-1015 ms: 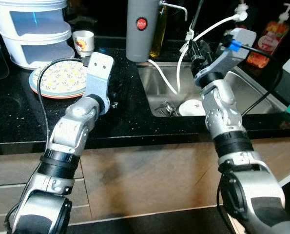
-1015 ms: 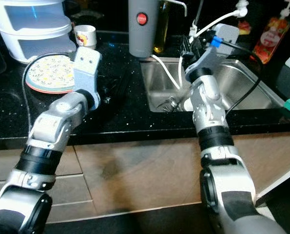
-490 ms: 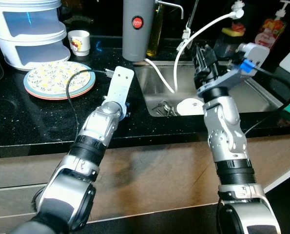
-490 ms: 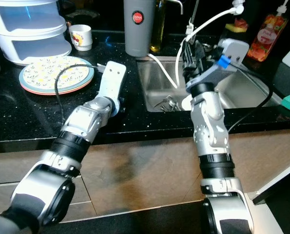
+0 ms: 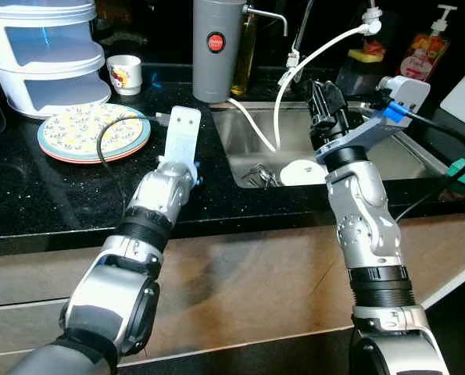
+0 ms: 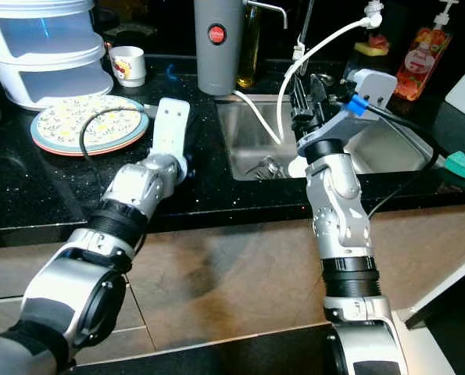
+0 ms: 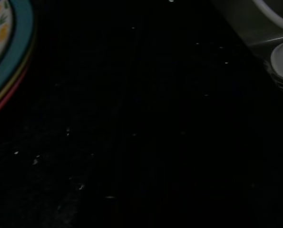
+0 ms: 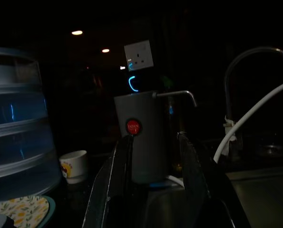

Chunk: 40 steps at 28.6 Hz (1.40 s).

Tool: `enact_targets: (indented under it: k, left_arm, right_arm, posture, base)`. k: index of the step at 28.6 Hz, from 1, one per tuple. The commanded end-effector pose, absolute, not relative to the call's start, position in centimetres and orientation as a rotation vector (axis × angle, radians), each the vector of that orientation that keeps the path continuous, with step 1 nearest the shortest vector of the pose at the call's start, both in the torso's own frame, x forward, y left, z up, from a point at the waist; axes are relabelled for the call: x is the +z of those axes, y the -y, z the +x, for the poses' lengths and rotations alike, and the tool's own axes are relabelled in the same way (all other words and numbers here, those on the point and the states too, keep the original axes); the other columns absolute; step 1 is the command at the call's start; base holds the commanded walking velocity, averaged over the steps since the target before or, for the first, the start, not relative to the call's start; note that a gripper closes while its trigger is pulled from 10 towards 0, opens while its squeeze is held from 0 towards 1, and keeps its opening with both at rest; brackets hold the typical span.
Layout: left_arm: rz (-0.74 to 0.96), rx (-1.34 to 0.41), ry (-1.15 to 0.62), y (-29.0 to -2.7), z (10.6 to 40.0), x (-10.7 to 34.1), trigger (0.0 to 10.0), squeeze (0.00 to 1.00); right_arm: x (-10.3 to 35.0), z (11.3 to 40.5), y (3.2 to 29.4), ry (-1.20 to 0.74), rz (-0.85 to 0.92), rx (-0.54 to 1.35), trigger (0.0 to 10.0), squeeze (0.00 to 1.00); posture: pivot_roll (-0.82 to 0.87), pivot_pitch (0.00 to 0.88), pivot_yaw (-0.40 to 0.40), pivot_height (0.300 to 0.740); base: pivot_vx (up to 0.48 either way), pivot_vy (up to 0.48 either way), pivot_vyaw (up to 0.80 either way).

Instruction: Kitchen organization

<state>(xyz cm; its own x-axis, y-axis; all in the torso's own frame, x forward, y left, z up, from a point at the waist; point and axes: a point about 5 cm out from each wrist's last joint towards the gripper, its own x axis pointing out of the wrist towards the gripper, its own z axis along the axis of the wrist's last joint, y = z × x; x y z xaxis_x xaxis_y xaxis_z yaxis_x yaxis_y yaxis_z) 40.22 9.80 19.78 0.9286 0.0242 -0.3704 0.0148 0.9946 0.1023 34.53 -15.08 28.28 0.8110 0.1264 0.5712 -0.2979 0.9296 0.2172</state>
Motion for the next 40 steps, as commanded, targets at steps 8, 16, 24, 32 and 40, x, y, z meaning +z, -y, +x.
enact_targets:
  k: [8, 16, 24, 32, 40]
  left_arm:
    - [0.183, 0.027, -0.573, -11.3, 38.9, 14.2, 0.0, 0.0]
    - [0.194, 0.048, -0.521, -11.7, 39.2, 14.9, 0.0, 0.0]
    - [0.225, 0.069, -0.076, -10.9, 40.1, 22.2, 10.0, 0.0]
    - [0.218, 0.012, 0.105, -10.9, 39.4, 25.6, 10.0, 0.0]
    - [0.145, -0.302, 0.338, -8.4, 37.0, 29.7, 10.0, 0.0]
  right_arm:
    - [28.0, 34.3, 15.7, 0.567, 0.312, 0.207, 10.0, 0.0]
    - [28.0, 34.3, 15.7, 0.562, 0.313, 0.209, 10.0, 0.0]
    - [28.2, 34.3, 15.7, 0.561, 0.312, 0.213, 10.0, 0.0]
    - [28.6, 34.3, 15.6, 0.569, 0.317, 0.226, 10.0, 0.0]
    - [30.1, 33.2, 14.2, 0.568, 0.556, 0.455, 10.0, 0.0]
  posture:
    - [0.05, 0.01, -0.053, 0.74]
    - [0.06, 0.004, -0.057, 0.74]
    - [0.06, 0.0, -0.066, 0.74]
    - [0.06, 0.001, -0.073, 0.74]
    - [0.06, 0.0, -0.077, 0.74]
  base:
    - [0.0, 0.0, 0.0]
    - [0.0, 0.0, 0.0]
    - [0.0, 0.0, 0.0]
    - [0.0, 0.0, 0.0]
    - [0.0, 0.0, 0.0]
